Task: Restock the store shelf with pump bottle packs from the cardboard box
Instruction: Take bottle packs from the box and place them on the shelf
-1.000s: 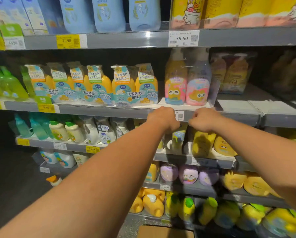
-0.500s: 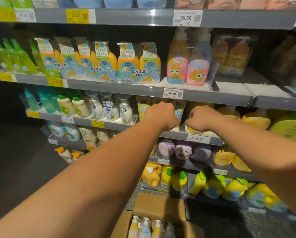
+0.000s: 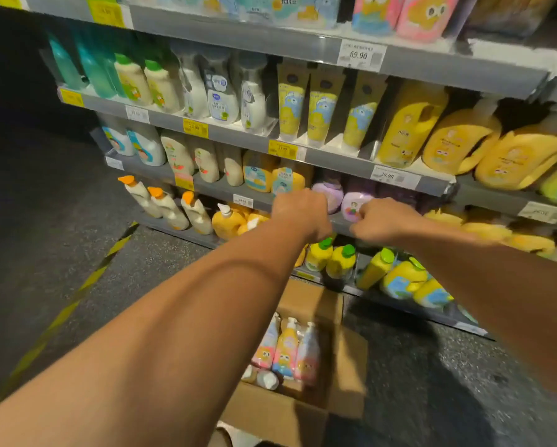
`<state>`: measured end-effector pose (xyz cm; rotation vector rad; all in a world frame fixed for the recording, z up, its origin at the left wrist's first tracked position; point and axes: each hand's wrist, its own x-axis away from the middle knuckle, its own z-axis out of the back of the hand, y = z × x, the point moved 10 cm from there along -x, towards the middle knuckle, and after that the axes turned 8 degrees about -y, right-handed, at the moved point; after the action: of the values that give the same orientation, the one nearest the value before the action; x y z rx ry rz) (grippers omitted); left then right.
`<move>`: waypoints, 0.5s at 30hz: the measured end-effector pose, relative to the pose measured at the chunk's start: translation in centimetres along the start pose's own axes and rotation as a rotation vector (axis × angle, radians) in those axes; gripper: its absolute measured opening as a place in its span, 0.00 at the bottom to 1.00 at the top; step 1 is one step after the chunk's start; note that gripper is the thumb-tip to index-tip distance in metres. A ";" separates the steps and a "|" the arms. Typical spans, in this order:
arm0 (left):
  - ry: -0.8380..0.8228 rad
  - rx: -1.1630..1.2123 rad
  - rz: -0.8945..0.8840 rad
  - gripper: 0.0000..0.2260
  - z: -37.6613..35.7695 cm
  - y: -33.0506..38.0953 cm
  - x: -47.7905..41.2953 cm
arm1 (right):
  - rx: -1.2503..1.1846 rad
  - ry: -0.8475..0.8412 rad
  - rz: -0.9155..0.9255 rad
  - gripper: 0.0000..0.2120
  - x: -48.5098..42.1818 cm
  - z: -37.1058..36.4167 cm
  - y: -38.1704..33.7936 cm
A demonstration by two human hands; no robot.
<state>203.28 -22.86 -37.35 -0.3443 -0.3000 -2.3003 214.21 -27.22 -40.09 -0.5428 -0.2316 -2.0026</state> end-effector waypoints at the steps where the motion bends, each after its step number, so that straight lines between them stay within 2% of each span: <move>1: -0.028 0.000 0.010 0.14 -1.4 -0.7 0.0 | -0.003 -0.027 -0.004 0.12 -0.4 -1.8 -0.3; 4: -0.098 -0.001 0.008 0.12 -5.3 -2.6 0.0 | 0.018 -0.128 0.011 0.10 -1.5 -7.0 -2.0; 8: -0.193 -0.030 -0.013 0.13 -10.3 -4.8 -0.2 | -0.020 -0.216 -0.029 0.12 -2.5 -12.4 -3.5; 12: -0.257 -0.068 -0.042 0.11 -15.3 -6.4 -0.7 | -0.076 -0.254 -0.062 0.19 -2.9 -17.1 -4.6; 15: -0.334 -0.060 -0.027 0.12 -18.9 -7.4 -1.5 | -0.146 -0.304 -0.061 0.18 -3.3 -20.6 -5.1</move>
<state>195.92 -22.95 -56.36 -0.7624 -0.4039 -2.2765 205.37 -30.12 -59.46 -0.9450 -0.2904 -2.0006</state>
